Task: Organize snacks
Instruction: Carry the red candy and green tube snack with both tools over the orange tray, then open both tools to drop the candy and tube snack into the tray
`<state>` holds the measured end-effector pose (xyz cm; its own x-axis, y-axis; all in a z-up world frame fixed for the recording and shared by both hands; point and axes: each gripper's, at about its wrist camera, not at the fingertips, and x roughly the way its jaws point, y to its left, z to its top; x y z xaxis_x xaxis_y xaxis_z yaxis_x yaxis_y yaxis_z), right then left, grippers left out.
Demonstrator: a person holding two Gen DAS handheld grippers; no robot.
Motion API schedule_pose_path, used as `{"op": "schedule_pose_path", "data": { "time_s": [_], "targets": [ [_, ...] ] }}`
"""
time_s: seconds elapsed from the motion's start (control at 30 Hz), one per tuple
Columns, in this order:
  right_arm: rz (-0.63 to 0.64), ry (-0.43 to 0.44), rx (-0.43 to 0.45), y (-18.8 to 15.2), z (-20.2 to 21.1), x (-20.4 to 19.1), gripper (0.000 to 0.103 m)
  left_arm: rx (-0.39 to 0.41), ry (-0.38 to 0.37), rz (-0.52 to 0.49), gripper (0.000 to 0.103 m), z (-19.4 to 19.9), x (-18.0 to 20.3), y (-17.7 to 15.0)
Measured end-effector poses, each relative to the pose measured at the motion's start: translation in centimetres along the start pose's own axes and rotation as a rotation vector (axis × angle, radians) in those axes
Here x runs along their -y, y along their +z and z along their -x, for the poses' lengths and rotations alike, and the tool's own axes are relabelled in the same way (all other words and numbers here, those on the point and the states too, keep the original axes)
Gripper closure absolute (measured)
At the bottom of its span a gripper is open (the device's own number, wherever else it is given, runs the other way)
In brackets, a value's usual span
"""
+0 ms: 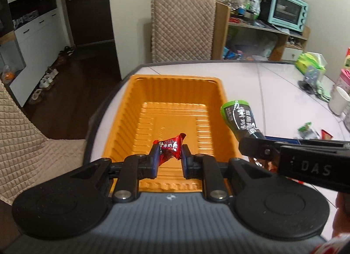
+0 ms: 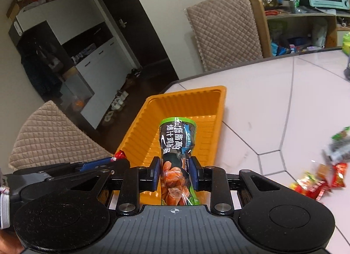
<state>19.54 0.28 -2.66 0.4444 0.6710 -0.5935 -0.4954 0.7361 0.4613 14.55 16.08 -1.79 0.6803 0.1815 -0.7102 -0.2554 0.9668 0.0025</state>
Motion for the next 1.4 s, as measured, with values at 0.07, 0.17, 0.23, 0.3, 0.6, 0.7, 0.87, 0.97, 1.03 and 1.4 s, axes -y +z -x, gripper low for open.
{"op": "schedule_pose_path", "data": {
  "time_s": [0.07, 0.17, 0.23, 0.3, 0.6, 0.7, 0.87, 0.97, 1.03, 1.4],
  "targets": [
    [-0.006, -0.003, -0.006, 0.3, -1.3, -0.4, 0.075, -0.006, 0.004, 0.010, 0.085, -0.5, -0.8, 0.3],
    [-0.023, -0.013, -0.018, 0.7, -2.9, -0.8, 0.075, -0.011, 0.012, 0.014, 0.085, -1.3, -1.7, 0.8],
    [-0.040, -0.021, -0.030, 0.8, -4.1, -0.8, 0.075, -0.015, 0.014, 0.014, 0.085, -1.9, -2.1, 1.1],
    [-0.051, -0.034, -0.041, 0.9, -5.1, -0.7, 0.074, -0.023, 0.014, 0.016, 0.085, -2.5, -2.5, 1.3],
    [-0.069, -0.083, -0.075, 1.0, -8.8, -0.1, 0.074, -0.064, 0.007, 0.021, 0.085, -5.0, -3.3, 1.2],
    [-0.073, -0.085, -0.077, 0.9, -9.3, -0.2, 0.074, -0.073, 0.005, 0.025, 0.085, -5.6, -3.4, 1.3],
    [-0.095, -0.082, -0.080, 1.5, -9.8, 0.0, 0.073, -0.083, 0.003, 0.030, 0.085, -6.2, -3.7, 1.2],
    [-0.081, -0.077, -0.079, 1.8, -9.7, 0.0, 0.072, -0.087, -0.001, 0.033, 0.085, -6.4, -3.8, 1.3],
    [-0.067, -0.081, -0.076, 1.8, -9.5, 0.1, 0.072, -0.089, -0.002, 0.033, 0.085, -6.4, -3.8, 1.2],
    [-0.049, -0.088, -0.079, 1.6, -8.2, 0.5, 0.072, -0.084, -0.014, 0.034, 0.083, -6.4, -3.7, 1.5]
  ]
}}
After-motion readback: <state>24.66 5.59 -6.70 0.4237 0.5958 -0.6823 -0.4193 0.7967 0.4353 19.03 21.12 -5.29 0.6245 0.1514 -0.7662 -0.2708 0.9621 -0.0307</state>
